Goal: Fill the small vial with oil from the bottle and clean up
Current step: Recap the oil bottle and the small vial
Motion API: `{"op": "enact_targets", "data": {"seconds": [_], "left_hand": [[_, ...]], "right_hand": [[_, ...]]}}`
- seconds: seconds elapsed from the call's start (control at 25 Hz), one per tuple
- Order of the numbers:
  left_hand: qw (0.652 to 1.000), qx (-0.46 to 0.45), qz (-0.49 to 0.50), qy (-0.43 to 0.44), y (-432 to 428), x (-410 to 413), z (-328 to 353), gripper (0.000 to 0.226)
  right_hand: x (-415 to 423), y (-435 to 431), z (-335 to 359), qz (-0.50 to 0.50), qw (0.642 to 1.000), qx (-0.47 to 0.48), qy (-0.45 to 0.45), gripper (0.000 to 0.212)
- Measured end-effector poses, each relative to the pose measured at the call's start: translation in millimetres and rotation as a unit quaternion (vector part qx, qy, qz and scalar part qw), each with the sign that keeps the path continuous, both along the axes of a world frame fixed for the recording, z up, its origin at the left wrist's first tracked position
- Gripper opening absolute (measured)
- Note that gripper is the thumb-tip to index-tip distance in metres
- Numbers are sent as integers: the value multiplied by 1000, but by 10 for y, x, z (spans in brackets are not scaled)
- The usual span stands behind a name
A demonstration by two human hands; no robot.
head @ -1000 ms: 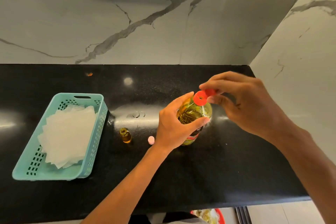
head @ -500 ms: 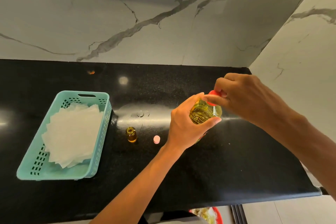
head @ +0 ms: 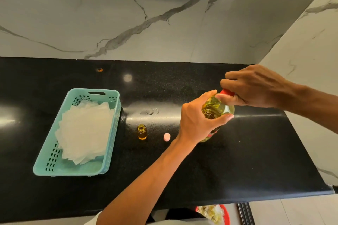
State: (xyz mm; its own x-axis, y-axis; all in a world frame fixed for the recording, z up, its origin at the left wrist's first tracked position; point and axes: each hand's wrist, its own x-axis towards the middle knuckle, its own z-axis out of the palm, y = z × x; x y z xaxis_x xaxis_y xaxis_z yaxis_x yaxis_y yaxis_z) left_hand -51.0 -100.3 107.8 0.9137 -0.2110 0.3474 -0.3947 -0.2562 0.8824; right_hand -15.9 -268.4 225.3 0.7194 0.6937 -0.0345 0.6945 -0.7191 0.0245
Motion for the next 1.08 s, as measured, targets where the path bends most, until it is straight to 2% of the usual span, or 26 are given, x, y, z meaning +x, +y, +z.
{"op": "enact_targets", "data": {"seconds": [0.12, 0.24, 0.32, 0.4, 0.48, 0.56, 0.6, 0.68, 0.72, 0.8, 0.84, 0.88, 0.96, 1.0, 1.04, 1.08], "left_hand": [[1000, 3, 4, 5, -6, 15, 23, 61], [1000, 6, -5, -6, -1, 12, 13, 58], [1000, 10, -21, -3, 25, 34, 14, 58], [999, 29, -22, 7, 33, 64, 20, 63], [999, 40, -20, 10, 16, 58, 25, 65], [999, 39, -15, 1, 2, 38, 12, 64], [999, 32, -11, -2, -1, 28, 4, 62], [1000, 16, 4, -1, -6, 22, -3, 59], [1000, 16, 6, -1, -5, 34, 1, 59], [1000, 24, 0, -1, -2, 36, -2, 59], [1000, 22, -5, 1, 4, 21, -2, 57], [1000, 19, -14, 5, 11, 14, 1, 55], [999, 25, -32, 18, 28, 46, 0, 57], [999, 29, -32, 25, 28, 55, -4, 59], [999, 30, -30, 29, 22, 57, 1, 60], [999, 30, -27, 31, 13, 52, 10, 60]], "right_hand": [[-190, 111, -169, -108, 990, -28, -89, 102], [-227, 173, -160, -167, 974, -111, -109, 103], [-78, 66, -26, -79, 988, -105, -85, 104], [97, -20, 155, 65, 993, -69, -68, 80], [187, -77, 182, 107, 988, -105, -23, 64], [224, -90, 108, 141, 985, -103, -10, 65], [202, -91, 58, 145, 984, -98, -32, 62], [56, -19, -57, 90, 988, -99, -82, 48], [-22, 40, -120, 23, 988, -114, -98, 44], [-94, 197, -147, -149, 977, -135, -76, 61], [-85, 213, -109, -167, 976, -132, -54, 71], [-28, 176, -65, -135, 984, -105, -44, 79], [149, 31, 117, 27, 995, -84, -55, 86], [222, -24, 221, 111, 988, -95, -52, 77], [260, -53, 282, 146, 983, -109, -31, 65], [268, -71, 289, 139, 981, -136, -7, 55]]}}
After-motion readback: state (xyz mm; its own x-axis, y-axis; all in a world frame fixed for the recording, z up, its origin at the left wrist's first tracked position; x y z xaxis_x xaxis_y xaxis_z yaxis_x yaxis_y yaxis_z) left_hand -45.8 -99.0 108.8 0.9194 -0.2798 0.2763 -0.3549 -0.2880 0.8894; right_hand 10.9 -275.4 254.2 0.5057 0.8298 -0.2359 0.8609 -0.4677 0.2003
